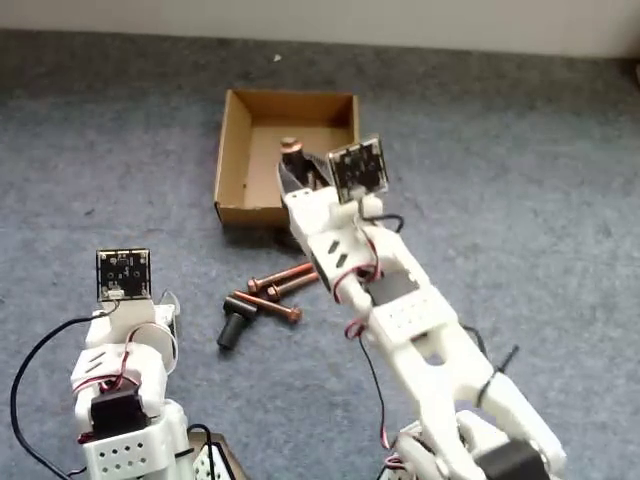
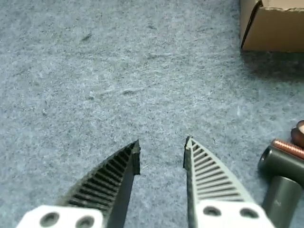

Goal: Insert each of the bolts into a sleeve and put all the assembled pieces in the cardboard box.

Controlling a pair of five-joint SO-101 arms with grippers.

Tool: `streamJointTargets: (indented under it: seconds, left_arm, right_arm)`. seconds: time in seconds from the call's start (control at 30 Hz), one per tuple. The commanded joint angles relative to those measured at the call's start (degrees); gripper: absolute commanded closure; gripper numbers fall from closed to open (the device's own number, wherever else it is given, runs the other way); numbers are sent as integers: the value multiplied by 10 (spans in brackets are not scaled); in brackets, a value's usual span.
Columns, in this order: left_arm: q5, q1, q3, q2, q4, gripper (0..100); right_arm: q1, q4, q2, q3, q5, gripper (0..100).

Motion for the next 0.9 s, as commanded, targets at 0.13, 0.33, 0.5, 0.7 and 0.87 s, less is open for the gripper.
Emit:
streamJointTargets:
  seconds: [0.13, 0.33, 0.5, 0.7, 0.87]
  left_arm:
    - [-4, -3, -2, -2, -4, 822]
    - [-4, -4, -2, -2, -3, 822]
    - [-4, -4, -1, -2, -3, 822]
    - [-4, -4, -1, -2, -3, 822]
    - [-4, -4, -1, -2, -3, 822]
  right_arm:
    - [22, -75, 177, -146, 2, 993]
    - [31, -75, 244, -188, 1, 991]
    - [31, -68, 246, -182, 1, 978]
    - [29, 17, 244, -188, 1, 846]
    - [29, 22, 196, -182, 1, 848]
